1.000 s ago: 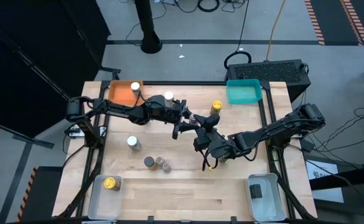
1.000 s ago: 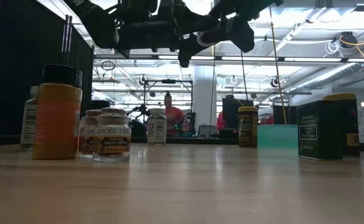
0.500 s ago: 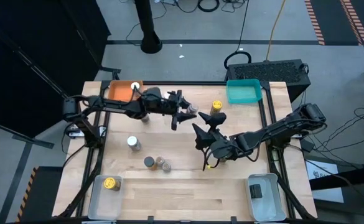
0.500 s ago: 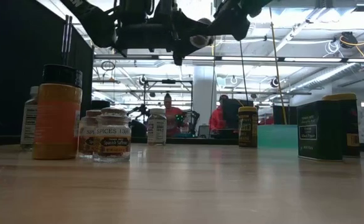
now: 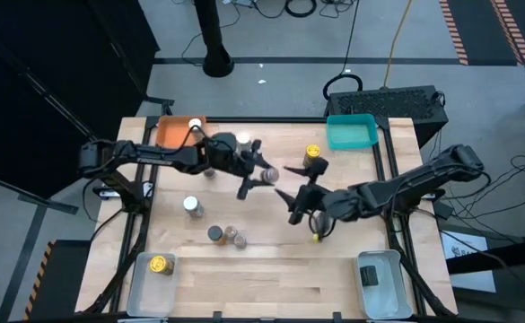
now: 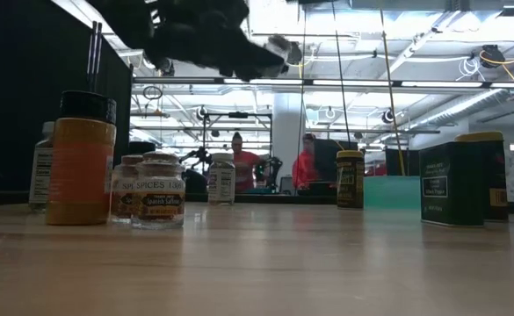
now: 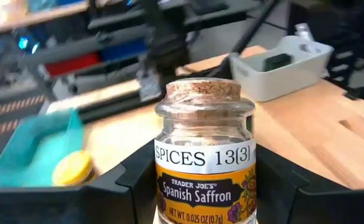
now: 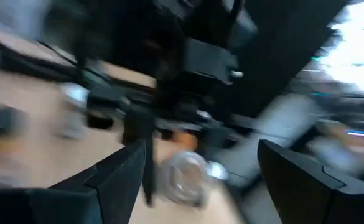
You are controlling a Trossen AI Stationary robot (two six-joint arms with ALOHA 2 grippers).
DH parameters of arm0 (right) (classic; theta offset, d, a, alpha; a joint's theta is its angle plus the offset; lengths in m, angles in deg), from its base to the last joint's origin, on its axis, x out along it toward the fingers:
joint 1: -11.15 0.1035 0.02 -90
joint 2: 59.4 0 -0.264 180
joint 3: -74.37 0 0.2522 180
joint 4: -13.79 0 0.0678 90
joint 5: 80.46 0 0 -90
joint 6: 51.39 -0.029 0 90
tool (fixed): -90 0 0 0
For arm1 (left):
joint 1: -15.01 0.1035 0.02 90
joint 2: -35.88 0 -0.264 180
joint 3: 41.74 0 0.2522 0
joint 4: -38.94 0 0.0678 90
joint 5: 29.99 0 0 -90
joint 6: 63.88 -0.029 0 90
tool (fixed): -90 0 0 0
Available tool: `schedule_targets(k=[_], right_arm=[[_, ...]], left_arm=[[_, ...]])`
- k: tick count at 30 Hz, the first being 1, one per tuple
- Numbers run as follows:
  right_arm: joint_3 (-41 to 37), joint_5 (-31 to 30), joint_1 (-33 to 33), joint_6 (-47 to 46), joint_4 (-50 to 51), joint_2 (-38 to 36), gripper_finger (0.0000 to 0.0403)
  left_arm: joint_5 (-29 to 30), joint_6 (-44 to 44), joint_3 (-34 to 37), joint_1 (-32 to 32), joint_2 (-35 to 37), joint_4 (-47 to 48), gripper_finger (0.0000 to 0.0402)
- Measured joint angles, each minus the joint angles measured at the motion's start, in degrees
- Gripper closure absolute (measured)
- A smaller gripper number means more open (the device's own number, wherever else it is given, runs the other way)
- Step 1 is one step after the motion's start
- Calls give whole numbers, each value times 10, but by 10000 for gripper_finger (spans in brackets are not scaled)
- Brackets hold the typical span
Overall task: Sort spices by type
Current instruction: Put the top brown seasoning bottle into the blue bin
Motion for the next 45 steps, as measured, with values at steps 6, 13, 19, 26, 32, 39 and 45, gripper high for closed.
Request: schedule_targets(k=[6, 13, 19, 26, 32, 39, 45], right_arm=[[0, 143, -34, -61, 10, 2, 110], [0, 179, -37, -71, 11, 5, 110], [0, 180, -38, -70, 10, 5, 124], [0, 184, -37, -58, 4, 5, 202], [0, 192, -38, -58, 3, 5, 255], [0, 192, -41, -75, 2, 5, 255], [-1, 91, -69, -133, 61, -27, 255]], left_arm=[[-3, -17, 0, -54, 1, -49, 205], [1, -14, 0, -73, 1, -64, 205], [2, 2, 0, -73, 1, -92, 205], [6, 3, 0, -73, 1, -92, 205], [5, 3, 0, -73, 1, -91, 205], [6, 14, 0, -73, 1, -89, 160], [160, -5, -1, -46, 59, 47, 154]])
